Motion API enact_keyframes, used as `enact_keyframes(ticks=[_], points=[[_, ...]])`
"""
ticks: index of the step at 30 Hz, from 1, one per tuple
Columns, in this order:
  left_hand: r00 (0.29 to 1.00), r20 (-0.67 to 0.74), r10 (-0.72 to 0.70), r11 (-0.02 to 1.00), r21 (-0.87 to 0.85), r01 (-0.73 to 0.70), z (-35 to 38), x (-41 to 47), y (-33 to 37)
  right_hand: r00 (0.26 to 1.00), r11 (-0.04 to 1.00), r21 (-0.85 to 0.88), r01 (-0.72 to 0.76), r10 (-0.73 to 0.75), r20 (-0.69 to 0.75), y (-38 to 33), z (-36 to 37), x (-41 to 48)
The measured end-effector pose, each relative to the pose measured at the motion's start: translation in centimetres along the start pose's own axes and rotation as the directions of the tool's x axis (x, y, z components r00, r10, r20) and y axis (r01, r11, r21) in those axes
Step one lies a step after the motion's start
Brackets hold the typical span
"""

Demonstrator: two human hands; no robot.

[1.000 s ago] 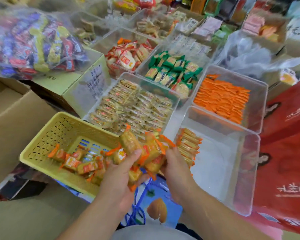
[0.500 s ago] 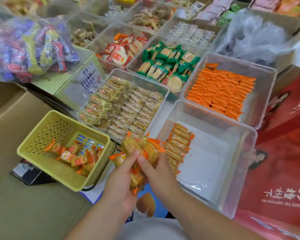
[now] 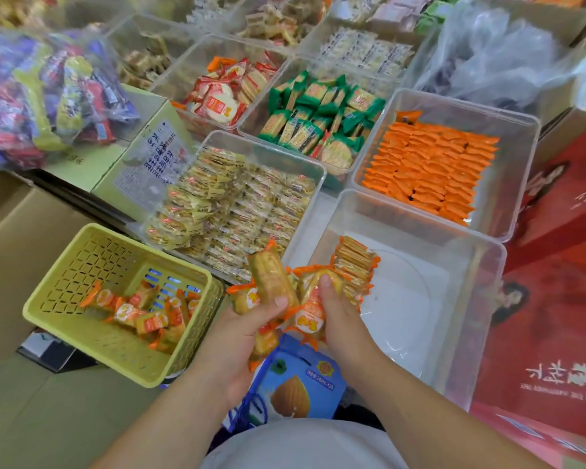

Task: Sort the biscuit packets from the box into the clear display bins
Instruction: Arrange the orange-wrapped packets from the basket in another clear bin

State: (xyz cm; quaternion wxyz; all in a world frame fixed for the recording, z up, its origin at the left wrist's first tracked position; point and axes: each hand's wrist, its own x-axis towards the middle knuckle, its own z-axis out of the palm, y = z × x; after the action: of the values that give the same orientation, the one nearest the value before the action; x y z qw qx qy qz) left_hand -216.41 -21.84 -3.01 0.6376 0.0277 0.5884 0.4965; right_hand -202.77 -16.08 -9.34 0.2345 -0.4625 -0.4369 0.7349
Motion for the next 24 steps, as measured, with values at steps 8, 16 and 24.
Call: enact_keyframes(ticks=[8,16,24], points=[[0.996,0.086,-0.025,0.996,-0.089,0.033,-0.1,1.5,0.5,0.985,0.985,-0.169,-0.040,0.067,0.161,-1.4,0.7,-0.5],[0.993,0.082,-0.086,0.988,-0.123,0.095,1.5,3.3,1.0,0.991,0.995,0.044,-0.095,0.090,0.103,-0.3,-0.3,0.1],[1.000,0.016,-0.001,0.999,-0.044,0.002,3.1,6.0,0.7,0.989,0.999,0.021,-0.031,0.034,-0.142,-0.9,-3.4,1.1]])
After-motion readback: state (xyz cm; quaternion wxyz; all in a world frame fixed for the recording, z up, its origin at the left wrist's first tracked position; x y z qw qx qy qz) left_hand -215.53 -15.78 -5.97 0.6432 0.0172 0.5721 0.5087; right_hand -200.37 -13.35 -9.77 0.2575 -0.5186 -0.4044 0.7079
